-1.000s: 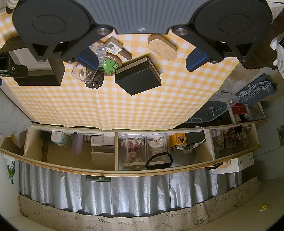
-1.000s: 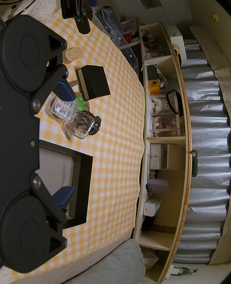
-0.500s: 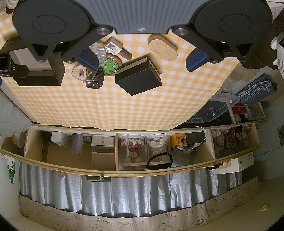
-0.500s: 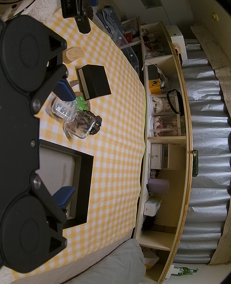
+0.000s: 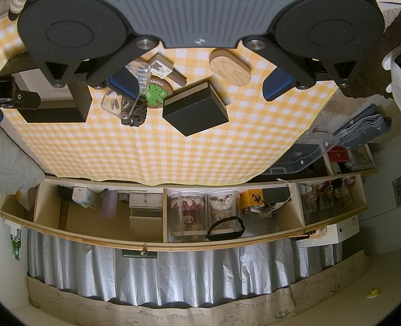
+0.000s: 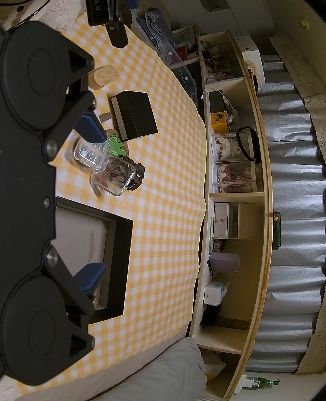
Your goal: Organize rigid objects
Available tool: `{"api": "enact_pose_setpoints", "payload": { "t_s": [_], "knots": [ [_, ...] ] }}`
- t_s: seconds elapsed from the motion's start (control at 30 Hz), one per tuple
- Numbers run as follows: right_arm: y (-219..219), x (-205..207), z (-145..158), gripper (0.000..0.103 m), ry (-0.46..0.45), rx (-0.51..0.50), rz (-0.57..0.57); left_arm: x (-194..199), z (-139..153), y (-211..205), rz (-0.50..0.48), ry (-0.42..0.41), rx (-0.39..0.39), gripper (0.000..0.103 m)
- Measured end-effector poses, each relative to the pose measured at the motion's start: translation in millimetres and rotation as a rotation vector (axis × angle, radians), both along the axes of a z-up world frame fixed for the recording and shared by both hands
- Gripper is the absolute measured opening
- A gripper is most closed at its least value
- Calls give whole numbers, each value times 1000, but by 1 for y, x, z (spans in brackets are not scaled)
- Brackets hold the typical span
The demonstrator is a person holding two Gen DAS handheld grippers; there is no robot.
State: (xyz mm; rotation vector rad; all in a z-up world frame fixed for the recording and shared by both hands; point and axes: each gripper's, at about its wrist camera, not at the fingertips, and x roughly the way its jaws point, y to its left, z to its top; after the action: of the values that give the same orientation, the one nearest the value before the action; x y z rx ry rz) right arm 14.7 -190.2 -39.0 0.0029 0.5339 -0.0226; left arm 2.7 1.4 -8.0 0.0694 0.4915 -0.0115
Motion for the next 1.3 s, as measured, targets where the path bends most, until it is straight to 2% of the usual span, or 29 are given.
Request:
{"api": "enact_pose_setpoints", "payload": {
  "t_s": [0.5,0.67,0.97,1.1,1.3],
  "knots": [
    [0,0,-2,103,3,0,0,-2,1,1,0,0,1,103],
    [2,-1,-14,103,-2,-2,5,0,-4,-3,-3,-6,6,103],
    [-3,-5,1,103,-37,23,-4,3,4,-4,-17,-20,8,103],
    [-13,-7,10,103,-95,39,-47,8,12,-3,-15,-44,-1,103],
    [-42,-1,18,103,-145,10,-198,29,30,3,-30,-83,-15,103]
  ]
}}
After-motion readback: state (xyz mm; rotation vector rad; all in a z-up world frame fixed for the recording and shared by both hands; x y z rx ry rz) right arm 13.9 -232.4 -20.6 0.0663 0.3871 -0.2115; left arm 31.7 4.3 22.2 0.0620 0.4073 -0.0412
